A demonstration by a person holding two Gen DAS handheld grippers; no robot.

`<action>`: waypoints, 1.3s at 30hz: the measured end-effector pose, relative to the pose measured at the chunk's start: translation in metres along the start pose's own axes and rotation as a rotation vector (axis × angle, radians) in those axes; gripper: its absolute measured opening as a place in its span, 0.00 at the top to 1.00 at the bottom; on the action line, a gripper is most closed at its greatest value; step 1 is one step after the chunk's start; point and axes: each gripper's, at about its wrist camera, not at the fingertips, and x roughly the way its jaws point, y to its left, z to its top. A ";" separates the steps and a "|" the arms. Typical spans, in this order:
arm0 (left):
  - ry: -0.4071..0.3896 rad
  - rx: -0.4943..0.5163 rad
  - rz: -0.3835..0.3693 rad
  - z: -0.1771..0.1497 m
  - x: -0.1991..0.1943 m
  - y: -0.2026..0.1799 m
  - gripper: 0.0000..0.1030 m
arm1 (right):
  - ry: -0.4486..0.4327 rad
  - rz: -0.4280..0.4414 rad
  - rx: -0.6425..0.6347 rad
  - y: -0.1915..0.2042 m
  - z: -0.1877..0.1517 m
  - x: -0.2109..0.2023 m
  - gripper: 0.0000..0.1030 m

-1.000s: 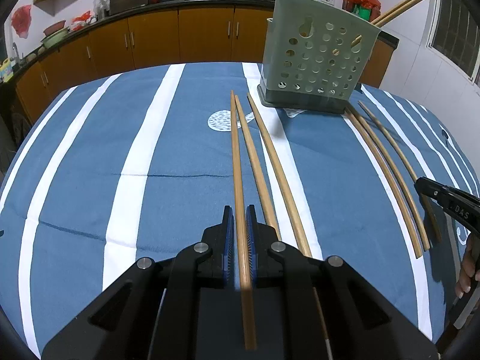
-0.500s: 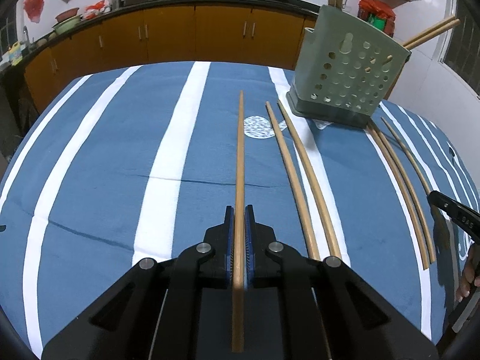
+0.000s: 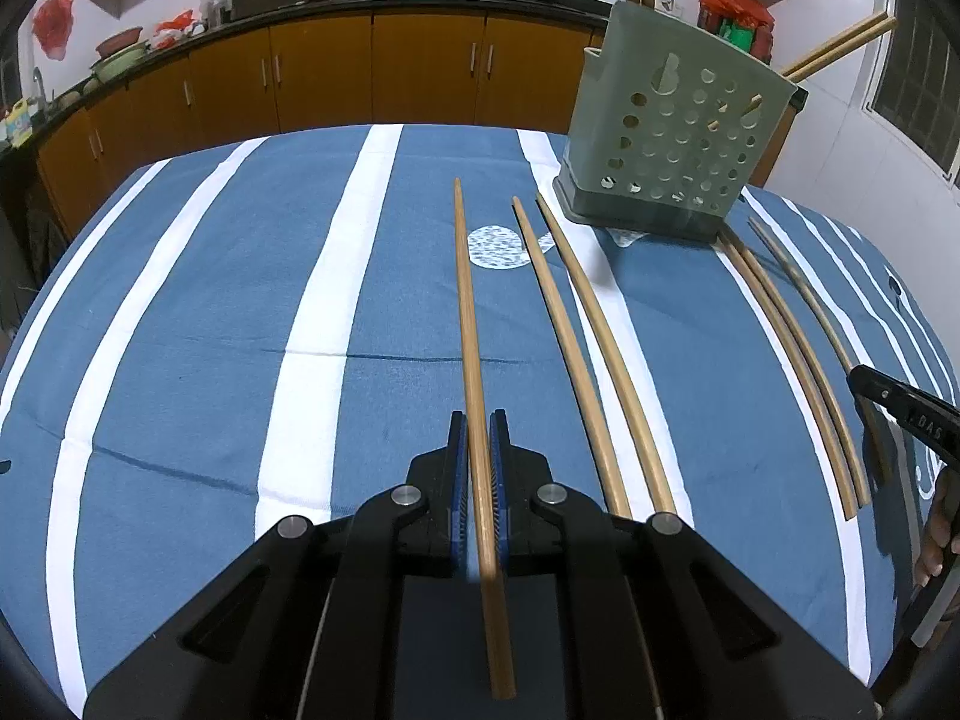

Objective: Organize utensils
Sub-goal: 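Lift both held chopsticks and carry them toward the green holder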

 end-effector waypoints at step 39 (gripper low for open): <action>-0.144 0.040 0.011 0.027 -0.053 -0.003 0.92 | -0.164 0.027 0.019 -0.009 0.023 -0.056 0.92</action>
